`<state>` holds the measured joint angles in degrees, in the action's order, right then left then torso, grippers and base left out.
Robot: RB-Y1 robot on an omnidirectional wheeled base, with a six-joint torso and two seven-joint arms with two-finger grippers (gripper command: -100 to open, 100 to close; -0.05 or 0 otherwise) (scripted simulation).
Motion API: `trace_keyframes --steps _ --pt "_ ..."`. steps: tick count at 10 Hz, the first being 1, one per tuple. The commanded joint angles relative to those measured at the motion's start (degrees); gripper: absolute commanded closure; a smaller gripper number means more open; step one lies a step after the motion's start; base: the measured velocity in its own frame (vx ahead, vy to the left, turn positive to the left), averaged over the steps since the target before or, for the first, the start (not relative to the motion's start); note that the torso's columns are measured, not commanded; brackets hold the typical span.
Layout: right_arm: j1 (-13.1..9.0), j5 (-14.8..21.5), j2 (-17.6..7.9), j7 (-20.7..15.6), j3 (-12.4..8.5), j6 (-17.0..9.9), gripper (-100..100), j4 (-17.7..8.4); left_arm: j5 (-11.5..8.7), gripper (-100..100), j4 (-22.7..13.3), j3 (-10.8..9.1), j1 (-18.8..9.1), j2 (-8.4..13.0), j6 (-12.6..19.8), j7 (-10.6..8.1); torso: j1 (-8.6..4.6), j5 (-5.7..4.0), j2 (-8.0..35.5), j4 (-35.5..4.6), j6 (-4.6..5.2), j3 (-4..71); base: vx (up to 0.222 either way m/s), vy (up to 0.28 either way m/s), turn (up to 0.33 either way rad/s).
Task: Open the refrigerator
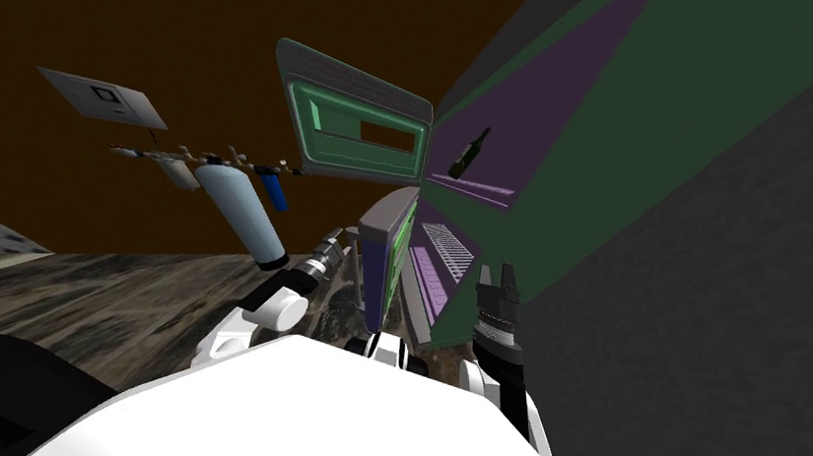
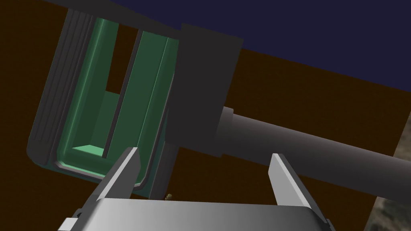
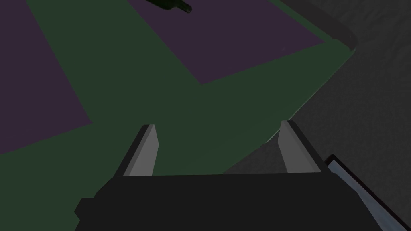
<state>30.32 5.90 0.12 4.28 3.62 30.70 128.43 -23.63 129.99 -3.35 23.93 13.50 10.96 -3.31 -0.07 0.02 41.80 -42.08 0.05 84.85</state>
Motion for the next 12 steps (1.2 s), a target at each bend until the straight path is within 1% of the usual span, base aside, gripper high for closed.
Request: trace_keyframes --steps 1,3,5,6,7,8,9,10,12 --pt "0.0 0.0 0.0 0.0 0.0 0.0 0 0.0 -1.4 -100 -4.5 -1.94 -4.6 0.4 -1.8 2.33 0.08 -0.04 0.2 -0.1 0.20 0.0 -0.148 0.044 -0.094" --pt "0.0 0.0 0.0 0.0 0.0 0.0 0 0.0 -1.4 -100 -8.1 -1.94 -8.1 0.4 -1.8 2.33 -0.04 -0.05 0.3 -0.2 -0.01 -0.2 -0.055 0.012 0.005" --pt "0.0 0.0 0.0 0.0 0.0 0.0 0 0.0 -1.4 -100 -11.4 -1.94 -8.6 0.4 -1.8 2.33 -0.03 0.00 0.0 0.0 0.12 0.0 0.004 -0.001 0.000" --pt "0.0 0.0 0.0 0.0 0.0 0.0 0 0.0 -2.5 -100 -13.2 -3.53 -11.2 0.5 -3.9 4.86 0.08 0.08 -0.1 0.1 0.14 0.1 -0.123 0.018 -0.137" --pt "0.0 0.0 0.0 0.0 0.0 0.0 0 0.0 -2.5 -100 -14.5 -3.53 -12.3 0.5 -3.9 4.86 0.14 0.06 0.2 -0.1 0.28 -0.1 -0.161 0.034 -0.119" --pt "0.0 0.0 0.0 0.0 0.0 0.0 0 0.0 -2.5 -100 -16.0 -3.53 -13.7 0.5 -3.9 4.86 0.12 0.02 0.4 -0.2 0.09 -0.2 -0.085 0.024 -0.013" --pt "0.0 0.0 0.0 0.0 0.0 0.0 0 0.0 -2.5 -100 -17.8 -3.53 -15.6 0.5 -3.9 4.86 0.06 -0.02 0.3 -0.2 -0.02 -0.2 -0.025 0.012 0.030" --pt "0.0 0.0 0.0 0.0 0.0 0.0 0 0.0 -2.5 -100 -19.5 -3.53 -16.9 0.5 -3.9 4.86 0.00 -0.04 0.2 -0.1 0.04 -0.1 -0.002 0.007 0.037" --pt "0.0 0.0 0.0 0.0 0.0 0.0 0 0.0 -2.5 -100 -22.0 -3.53 -16.9 0.5 -3.9 4.86 0.00 0.06 -0.3 0.1 0.32 0.2 0.001 -0.001 -0.013"
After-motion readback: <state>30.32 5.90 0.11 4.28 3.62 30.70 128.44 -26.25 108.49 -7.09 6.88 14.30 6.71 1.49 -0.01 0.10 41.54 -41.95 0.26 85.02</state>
